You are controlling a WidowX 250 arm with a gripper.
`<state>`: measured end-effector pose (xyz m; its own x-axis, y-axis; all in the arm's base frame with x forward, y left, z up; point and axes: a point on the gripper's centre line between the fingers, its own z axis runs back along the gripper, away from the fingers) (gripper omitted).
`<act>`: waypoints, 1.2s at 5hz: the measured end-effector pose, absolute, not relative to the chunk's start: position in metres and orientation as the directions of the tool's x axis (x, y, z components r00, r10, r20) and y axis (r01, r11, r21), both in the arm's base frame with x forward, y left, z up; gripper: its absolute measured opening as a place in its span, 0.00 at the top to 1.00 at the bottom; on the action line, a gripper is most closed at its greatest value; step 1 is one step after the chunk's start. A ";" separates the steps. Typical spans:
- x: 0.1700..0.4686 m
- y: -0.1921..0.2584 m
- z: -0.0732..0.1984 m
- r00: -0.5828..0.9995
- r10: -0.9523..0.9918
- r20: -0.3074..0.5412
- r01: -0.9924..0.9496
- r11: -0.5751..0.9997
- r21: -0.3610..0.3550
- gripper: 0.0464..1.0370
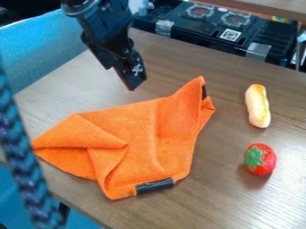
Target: Unfold the cloth from bottom right to top left
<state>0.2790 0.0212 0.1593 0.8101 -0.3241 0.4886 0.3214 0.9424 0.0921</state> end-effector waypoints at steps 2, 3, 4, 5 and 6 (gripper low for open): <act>0.267 0.011 0.126 0.819 -0.381 0.430 0.359 0.924 0.134 0.04; 0.259 0.003 0.108 0.807 -0.431 0.403 0.387 0.902 0.191 0.04; 0.247 -0.007 0.095 0.783 -0.491 0.382 0.432 0.871 0.234 0.04; 0.241 -0.013 0.087 0.769 -0.524 0.366 0.460 0.851 0.251 0.04; 0.239 -0.020 0.086 0.759 -0.537 0.368 0.473 0.843 0.254 0.04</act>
